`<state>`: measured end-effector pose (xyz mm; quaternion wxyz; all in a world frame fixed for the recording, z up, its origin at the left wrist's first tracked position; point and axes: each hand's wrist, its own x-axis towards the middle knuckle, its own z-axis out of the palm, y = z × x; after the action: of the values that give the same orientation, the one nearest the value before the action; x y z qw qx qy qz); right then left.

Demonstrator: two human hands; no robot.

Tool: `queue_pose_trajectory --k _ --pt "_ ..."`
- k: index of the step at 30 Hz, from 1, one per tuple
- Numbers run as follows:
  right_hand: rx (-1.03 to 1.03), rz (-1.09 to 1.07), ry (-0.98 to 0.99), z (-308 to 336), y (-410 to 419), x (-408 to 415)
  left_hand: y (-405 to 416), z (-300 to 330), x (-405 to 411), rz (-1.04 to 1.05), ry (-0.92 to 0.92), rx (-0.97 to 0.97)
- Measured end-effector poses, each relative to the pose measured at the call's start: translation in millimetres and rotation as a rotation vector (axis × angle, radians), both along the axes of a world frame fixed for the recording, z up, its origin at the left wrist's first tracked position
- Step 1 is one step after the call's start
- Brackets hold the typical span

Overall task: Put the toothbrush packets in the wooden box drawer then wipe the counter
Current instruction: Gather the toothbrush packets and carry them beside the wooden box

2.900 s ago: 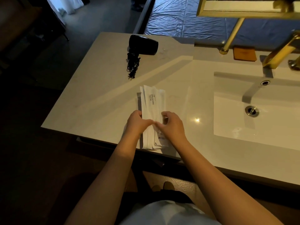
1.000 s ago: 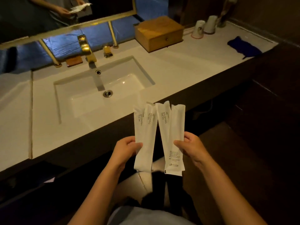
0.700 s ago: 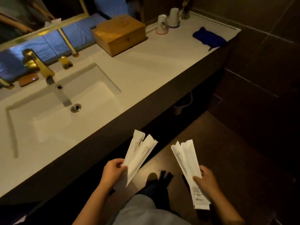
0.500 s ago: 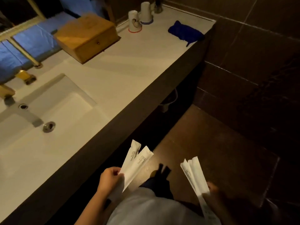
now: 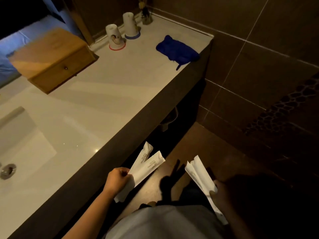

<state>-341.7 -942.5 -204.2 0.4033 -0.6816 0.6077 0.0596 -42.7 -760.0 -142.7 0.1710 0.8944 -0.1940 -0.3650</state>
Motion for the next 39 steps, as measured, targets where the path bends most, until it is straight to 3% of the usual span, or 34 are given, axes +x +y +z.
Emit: queue_pose_trajectory --k 3,7,13,17,22,25,29,39 --pt "-0.052 0.177 0.100 -38.4 -78.7 -9.2 -29.0 -4.0 -16.2 0.105 -0.015 0.035" --pt "-0.067 0.345 0.128 45.9 -154.9 37.9 -59.0 3.5 -44.8 0.261 -0.006 0.056" --pt "-0.044 0.441 0.049 63.1 -228.6 89.5 -84.0 20.7 -58.0 0.346 -0.083 0.063" --pt "0.006 0.400 -0.003 69.6 -239.7 115.8 -108.2 41.6 -48.1 0.313 -0.144 0.021" --pt "0.025 0.357 -0.065 89.3 -228.9 145.9 -148.3 80.1 -6.9 0.194 -0.171 -0.215" --pt "0.050 0.235 -0.099 118.9 -214.6 162.6 -166.1 107.2 24.1 0.102 -0.140 -0.323" --pt "0.037 0.136 -0.157 156.3 -196.5 180.9 -176.0 137.3 72.9 0.148 -0.044 -0.468" --pt "0.241 -0.205 -0.732 211.9 -172.9 295.2 -202.9 182.6 183.7 0.355 0.089 -0.703"
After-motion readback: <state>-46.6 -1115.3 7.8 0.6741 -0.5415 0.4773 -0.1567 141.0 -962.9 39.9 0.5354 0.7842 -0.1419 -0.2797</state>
